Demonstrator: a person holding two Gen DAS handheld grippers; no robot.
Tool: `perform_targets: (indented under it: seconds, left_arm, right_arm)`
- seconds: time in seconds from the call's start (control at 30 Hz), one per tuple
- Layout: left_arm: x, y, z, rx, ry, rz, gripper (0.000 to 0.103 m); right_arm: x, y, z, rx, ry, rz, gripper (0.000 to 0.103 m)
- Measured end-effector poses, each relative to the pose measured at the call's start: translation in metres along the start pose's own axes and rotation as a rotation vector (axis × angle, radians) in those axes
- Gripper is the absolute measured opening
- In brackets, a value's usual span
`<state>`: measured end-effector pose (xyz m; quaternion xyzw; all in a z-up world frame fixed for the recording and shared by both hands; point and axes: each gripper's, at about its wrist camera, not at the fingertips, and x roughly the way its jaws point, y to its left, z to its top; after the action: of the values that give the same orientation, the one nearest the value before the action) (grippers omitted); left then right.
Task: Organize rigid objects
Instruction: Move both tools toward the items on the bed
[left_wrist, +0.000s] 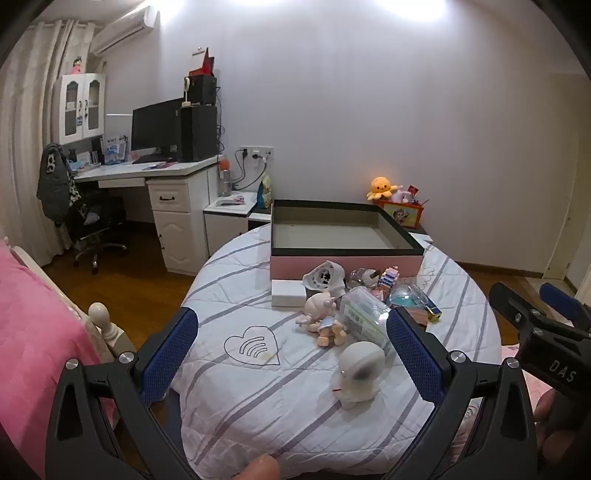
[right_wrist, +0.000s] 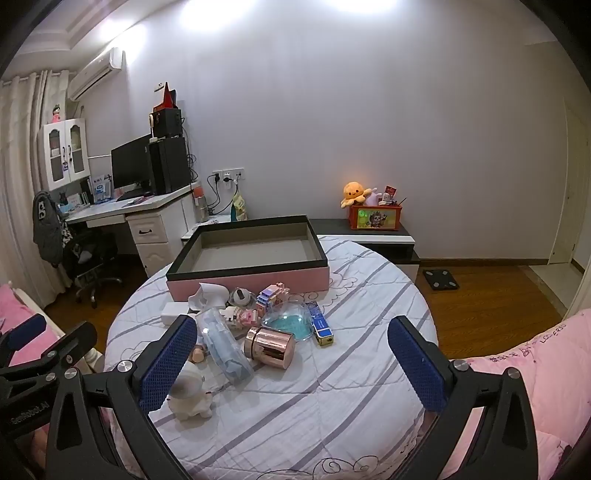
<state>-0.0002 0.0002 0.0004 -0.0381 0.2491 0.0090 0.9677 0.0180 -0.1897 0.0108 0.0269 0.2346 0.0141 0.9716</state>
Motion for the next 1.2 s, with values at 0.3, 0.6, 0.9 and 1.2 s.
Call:
perform_targets:
  seconds: [0.3,0.6,0.9,1.2]
  left_arm:
    - [-0.007,0.006,0.005,-0.006,-0.046,-0.016,0.103]
    - [-0.010,-0.003,0.010,0.003,-0.054,0.031,0.103]
    - [-0.010,-0.006,0.010,0.006,-0.056,0.025,0.103]
    - [-0.009,-0.006,0.009,0.006,-0.055,0.026,0.103]
  right_arm:
    - [-0.001,-0.004,0.000,-0.010,-0.016,-0.019,0.103]
    - [-0.004,-0.008,0.003,-0.006,-0.043,-0.034,0.103]
    - [-0.005,-0.004,0.002,-0.022,-0.051,-0.021,0.103]
    - [-0.004,-0.003,0.001,-0.025,-0.050,-0.015,0.103]
